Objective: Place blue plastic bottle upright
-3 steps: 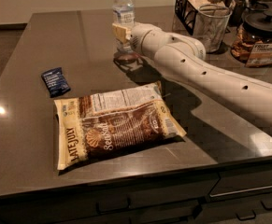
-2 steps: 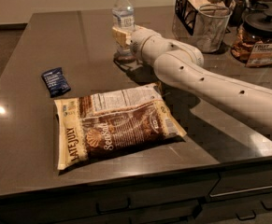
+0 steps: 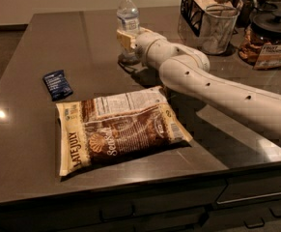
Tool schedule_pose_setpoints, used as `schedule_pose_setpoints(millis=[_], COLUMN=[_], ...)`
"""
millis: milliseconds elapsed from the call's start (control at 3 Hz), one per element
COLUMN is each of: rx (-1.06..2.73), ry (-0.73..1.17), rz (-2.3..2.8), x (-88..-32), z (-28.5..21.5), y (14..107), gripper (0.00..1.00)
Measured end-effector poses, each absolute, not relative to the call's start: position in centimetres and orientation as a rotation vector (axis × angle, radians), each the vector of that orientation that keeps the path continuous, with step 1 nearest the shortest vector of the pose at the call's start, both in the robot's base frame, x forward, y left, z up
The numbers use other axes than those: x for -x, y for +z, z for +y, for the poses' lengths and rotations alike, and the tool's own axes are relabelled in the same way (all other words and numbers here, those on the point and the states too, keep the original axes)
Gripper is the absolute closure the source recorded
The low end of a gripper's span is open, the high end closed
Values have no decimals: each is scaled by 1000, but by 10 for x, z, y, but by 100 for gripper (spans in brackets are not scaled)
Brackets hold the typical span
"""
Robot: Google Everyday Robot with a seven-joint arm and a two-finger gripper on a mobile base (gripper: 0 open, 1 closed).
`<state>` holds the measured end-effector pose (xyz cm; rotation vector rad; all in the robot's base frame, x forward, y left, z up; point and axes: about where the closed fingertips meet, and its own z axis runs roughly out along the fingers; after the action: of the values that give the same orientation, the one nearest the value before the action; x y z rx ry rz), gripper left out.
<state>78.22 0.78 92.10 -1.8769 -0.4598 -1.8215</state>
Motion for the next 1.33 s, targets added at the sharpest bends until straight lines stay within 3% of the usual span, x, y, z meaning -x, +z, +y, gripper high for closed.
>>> schedule_pose_setpoints(millis=[1000,1333], rx=[1882,1880], ry=[-1837,-1836], rz=[-449,-450], x=[-785,-785], z=[2,4], y=[913,913], gripper=[12,0])
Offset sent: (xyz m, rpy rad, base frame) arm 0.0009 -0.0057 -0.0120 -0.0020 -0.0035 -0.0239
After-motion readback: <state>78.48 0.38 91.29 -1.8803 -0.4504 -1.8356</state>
